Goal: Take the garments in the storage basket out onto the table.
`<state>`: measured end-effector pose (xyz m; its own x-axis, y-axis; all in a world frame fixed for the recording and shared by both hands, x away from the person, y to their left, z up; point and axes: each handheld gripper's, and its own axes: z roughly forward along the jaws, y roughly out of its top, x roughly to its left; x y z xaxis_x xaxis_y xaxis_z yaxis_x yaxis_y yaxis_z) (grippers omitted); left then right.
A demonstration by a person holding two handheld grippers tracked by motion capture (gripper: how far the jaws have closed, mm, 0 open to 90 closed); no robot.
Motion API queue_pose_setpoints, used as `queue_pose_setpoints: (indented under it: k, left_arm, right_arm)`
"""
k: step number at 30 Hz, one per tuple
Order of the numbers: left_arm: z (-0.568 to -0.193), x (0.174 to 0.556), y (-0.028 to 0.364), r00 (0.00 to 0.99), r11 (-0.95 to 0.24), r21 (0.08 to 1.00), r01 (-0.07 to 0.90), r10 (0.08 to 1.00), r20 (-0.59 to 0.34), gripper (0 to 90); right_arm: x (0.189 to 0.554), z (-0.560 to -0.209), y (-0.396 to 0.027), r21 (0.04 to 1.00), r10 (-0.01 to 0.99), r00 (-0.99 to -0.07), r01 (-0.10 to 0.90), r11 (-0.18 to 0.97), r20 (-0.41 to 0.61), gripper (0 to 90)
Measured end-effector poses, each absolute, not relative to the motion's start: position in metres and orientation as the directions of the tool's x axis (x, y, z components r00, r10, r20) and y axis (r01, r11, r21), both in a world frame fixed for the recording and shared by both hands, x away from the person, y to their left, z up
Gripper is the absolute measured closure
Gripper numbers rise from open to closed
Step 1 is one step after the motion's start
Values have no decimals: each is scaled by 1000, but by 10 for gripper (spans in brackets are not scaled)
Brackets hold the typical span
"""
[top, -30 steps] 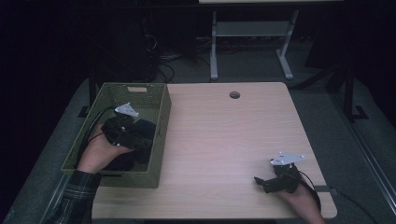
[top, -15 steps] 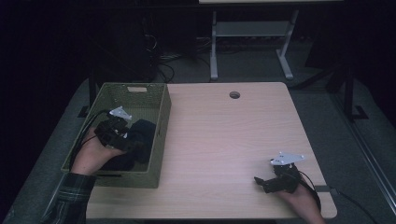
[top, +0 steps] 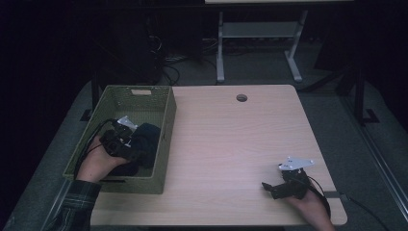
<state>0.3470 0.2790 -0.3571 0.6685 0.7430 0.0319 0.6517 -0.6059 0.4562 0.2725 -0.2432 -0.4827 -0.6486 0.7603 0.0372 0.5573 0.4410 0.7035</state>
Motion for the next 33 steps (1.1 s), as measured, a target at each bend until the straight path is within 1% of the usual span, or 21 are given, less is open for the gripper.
queue_pose_setpoints:
  k: [10,12,13,14,19,21,23,24,25,27,30,33]
  left_arm:
    - [-369,354,279,661,-621,397,676,749,44,150]
    - [-369,354,279,664,-622,400,673,747,44,200]
    - [-369,354,279,665,-622,401,672,746,42,200]
    - [-369,355,280,665,-622,399,674,746,39,239]
    - [-369,356,282,677,-630,389,672,736,23,368]
    - [-369,356,282,683,-632,393,668,730,15,451]
    - [-368,357,283,696,-642,384,664,718,-2,573]
    - [-367,357,283,699,-643,381,665,715,-11,573]
    - [-368,357,283,698,-643,374,669,715,-19,636]
    - [-369,357,283,700,-643,357,677,713,-44,686]
    - [-369,357,283,701,-642,356,679,711,-56,743]
    - [-365,357,284,696,-634,363,683,715,-60,765]
  right_arm:
    - [273,-483,-243,704,760,-648,557,441,37,22]
    - [273,-483,-243,704,760,-648,557,441,37,22]
    - [273,-483,-243,704,760,-648,557,441,37,22]
    - [273,-483,-243,704,761,-648,557,441,37,22]
    - [273,-483,-243,704,760,-649,557,441,37,22]
    - [273,-483,-243,704,760,-649,557,441,37,22]
    - [273,-483,-243,704,760,-648,557,441,37,22]
    - [273,-483,-243,704,760,-648,557,441,37,22]
    - [273,-483,-243,704,760,-649,557,441,37,22]
    - [273,-483,-243,704,760,-649,557,441,37,22]
    - [273,-483,-243,704,760,-649,557,441,37,22]
    - [273,-483,-243,704,760,-649,557,441,37,22]
